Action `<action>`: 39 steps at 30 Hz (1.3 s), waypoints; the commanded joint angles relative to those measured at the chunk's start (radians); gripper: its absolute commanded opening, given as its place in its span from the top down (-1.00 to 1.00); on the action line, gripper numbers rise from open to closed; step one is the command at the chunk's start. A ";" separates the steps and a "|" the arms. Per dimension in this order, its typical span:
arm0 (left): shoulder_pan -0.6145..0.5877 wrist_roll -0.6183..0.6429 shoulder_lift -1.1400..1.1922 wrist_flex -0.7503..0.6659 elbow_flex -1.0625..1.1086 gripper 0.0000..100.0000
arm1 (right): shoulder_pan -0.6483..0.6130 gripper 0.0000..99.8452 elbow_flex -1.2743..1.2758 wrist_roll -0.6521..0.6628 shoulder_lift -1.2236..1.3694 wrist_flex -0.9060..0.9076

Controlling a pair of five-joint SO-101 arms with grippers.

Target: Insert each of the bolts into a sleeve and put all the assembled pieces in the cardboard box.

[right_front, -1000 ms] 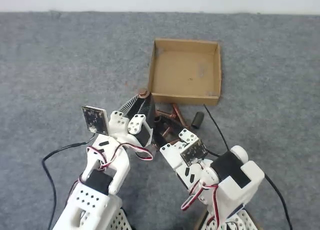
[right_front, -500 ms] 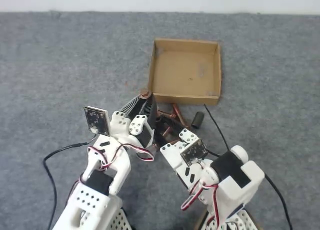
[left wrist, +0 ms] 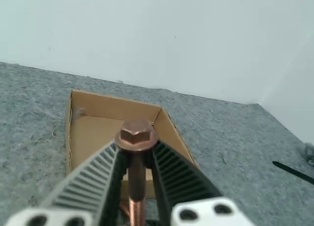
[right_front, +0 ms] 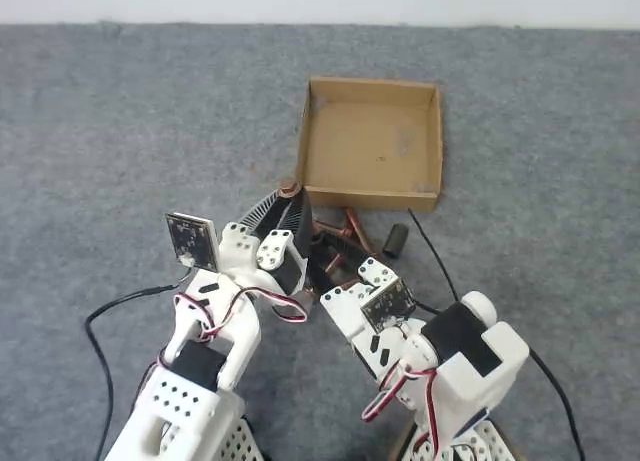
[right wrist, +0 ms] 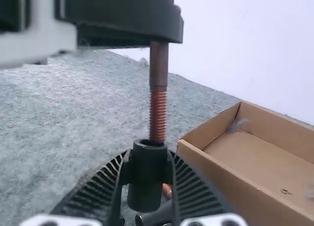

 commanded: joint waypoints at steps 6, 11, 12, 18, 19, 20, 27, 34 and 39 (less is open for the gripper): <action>0.000 -0.011 0.009 -0.020 -0.041 0.98 | 0.016 0.99 -0.023 -0.002 -0.054 -0.002; 0.000 -0.011 0.009 0.002 -0.045 0.98 | 0.016 0.99 -0.023 -0.002 -0.054 -0.002; 0.002 -0.011 0.009 0.026 -0.054 0.98 | 0.016 0.99 -0.023 -0.002 -0.054 -0.002; 0.002 -0.011 0.009 0.120 -0.111 0.98 | 0.013 0.99 -0.018 -0.002 -0.054 -0.002; 0.002 -0.011 0.009 0.120 -0.110 0.98 | 0.013 0.99 -0.018 -0.002 -0.054 -0.002; 0.002 -0.011 0.009 0.120 -0.110 0.98 | 0.013 0.99 -0.018 -0.002 -0.054 -0.002; 0.002 -0.011 0.017 0.121 -0.108 0.98 | 0.013 0.99 -0.017 -0.002 -0.054 -0.002; 0.002 -0.011 0.018 0.118 -0.076 0.98 | 0.015 0.99 -0.005 0.000 -0.064 -0.010; 0.002 -0.011 0.018 0.120 -0.065 0.98 | 0.008 0.99 0.008 0.064 -0.064 -0.013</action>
